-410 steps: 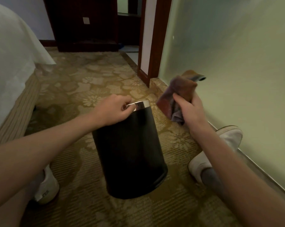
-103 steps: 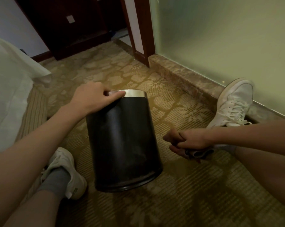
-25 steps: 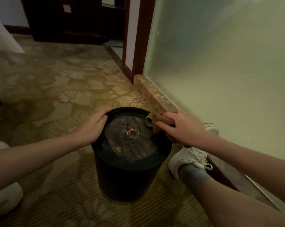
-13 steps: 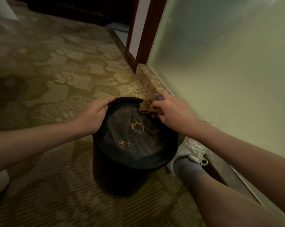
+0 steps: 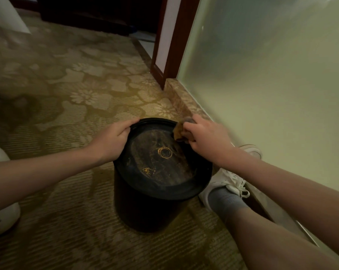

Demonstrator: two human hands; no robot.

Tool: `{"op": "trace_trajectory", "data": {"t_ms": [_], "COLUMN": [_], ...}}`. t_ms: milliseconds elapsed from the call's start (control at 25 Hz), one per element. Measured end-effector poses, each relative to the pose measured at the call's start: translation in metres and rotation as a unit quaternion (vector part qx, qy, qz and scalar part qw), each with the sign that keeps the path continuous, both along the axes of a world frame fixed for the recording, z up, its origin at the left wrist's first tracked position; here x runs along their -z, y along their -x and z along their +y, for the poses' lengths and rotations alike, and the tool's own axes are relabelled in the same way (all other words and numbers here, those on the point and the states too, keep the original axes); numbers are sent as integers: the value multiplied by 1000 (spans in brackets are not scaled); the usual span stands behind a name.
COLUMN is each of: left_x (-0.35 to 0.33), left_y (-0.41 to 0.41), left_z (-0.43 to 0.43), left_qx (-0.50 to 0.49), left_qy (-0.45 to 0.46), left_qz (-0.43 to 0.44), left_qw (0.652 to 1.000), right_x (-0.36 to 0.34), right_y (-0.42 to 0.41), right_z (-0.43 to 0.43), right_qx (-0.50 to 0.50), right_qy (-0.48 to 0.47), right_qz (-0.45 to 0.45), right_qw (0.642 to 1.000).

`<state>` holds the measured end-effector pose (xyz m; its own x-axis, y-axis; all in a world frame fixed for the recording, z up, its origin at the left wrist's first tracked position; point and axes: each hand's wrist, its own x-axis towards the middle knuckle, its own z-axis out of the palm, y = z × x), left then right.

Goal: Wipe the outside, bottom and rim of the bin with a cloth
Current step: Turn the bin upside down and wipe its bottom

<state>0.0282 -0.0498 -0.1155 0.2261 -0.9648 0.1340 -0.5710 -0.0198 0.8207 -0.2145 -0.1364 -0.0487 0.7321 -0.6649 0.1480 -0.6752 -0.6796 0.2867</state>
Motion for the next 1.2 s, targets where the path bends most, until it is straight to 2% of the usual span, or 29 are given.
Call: {"op": "trace_trajectory", "data": {"t_ms": [80, 160, 320, 400, 520, 640, 720, 840, 920, 1040, 1120, 1200], "left_x": [-1, -2, -1, -1, 0, 2, 2, 0, -1, 0, -1, -3], "left_y": [1, 3, 3, 3, 3, 1, 0, 2, 3, 5, 5, 3], "left_z": [0, 1, 0, 0, -1, -2, -2, -2, -2, -2, -2, -2], "left_qx": [2, 6, -3, 1, 5, 8, 8, 2, -8, -6, -4, 0], "left_qy": [4, 3, 1, 4, 5, 7, 4, 0, -1, -2, -3, -10], "left_qz": [-4, 0, 2, -7, -6, 1, -2, -6, -1, 2, -5, 0], "left_qw": [1000, 1000, 1000, 1000, 1000, 1000, 1000, 1000, 1000, 1000, 1000, 1000], "right_x": [6, -3, -41, -41, -34, -8, 4, -11, -32, -45, -43, -29], "right_y": [-4, 1, 28, 35, 16, -7, -13, -4, 12, 29, 22, 7], "right_z": [-12, -14, 18, 32, 15, -13, -20, -8, 7, 31, 25, 8], "right_qx": [-15, -12, 25, 21, 9, -25, -58, -47, 9, 40, 34, 12], "right_qy": [2, -40, -135, -156, -128, -48, -15, -28, -90, -161, -165, -107], "right_qz": [-30, -12, 120, 159, 108, 12, -20, 1, 81, 172, 141, 81], "right_qw": [999, 999, 983, 975, 986, 998, 998, 999, 993, 971, 976, 991]}}
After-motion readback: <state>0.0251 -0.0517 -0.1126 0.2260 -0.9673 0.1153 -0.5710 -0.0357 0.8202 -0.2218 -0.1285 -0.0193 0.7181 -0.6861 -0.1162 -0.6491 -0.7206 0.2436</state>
